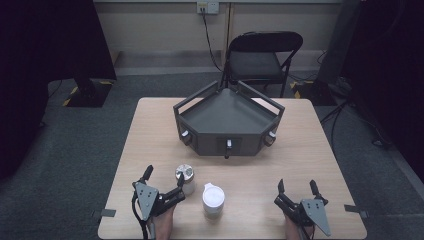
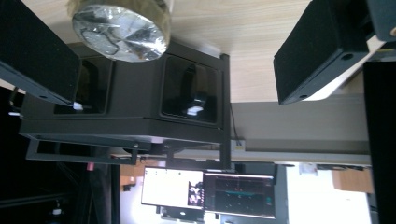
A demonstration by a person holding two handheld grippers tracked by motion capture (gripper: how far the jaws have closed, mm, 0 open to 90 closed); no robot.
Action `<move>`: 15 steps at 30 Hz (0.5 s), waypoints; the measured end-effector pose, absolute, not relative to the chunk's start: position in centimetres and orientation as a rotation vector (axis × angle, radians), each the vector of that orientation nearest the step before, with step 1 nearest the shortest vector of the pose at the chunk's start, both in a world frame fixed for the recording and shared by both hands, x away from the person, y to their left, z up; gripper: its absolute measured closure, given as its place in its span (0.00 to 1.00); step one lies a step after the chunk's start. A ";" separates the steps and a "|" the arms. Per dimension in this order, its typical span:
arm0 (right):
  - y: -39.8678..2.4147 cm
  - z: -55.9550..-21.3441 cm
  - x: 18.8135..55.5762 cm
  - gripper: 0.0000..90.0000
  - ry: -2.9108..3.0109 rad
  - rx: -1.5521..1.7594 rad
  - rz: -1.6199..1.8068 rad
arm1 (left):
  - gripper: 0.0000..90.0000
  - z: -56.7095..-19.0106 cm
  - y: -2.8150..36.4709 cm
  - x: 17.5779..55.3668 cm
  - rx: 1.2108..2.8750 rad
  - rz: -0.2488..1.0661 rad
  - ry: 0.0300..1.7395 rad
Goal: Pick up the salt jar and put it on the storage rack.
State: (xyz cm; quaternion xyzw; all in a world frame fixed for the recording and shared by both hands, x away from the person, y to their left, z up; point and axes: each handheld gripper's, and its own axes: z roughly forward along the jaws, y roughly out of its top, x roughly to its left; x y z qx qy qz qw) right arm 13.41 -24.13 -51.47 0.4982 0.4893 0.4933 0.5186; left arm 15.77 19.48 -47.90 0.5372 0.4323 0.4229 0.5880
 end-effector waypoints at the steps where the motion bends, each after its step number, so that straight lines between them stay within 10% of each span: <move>1: -24.1 -51.5 13.4 0.02 1.174 1.196 1.183 | 0.00 -47.8 19.4 15.9 1.261 0.983 1.004; 15: -24.1 -51.5 13.4 0.02 1.172 1.195 1.182 | 0.06 -48.1 18.5 17.5 1.364 0.921 0.976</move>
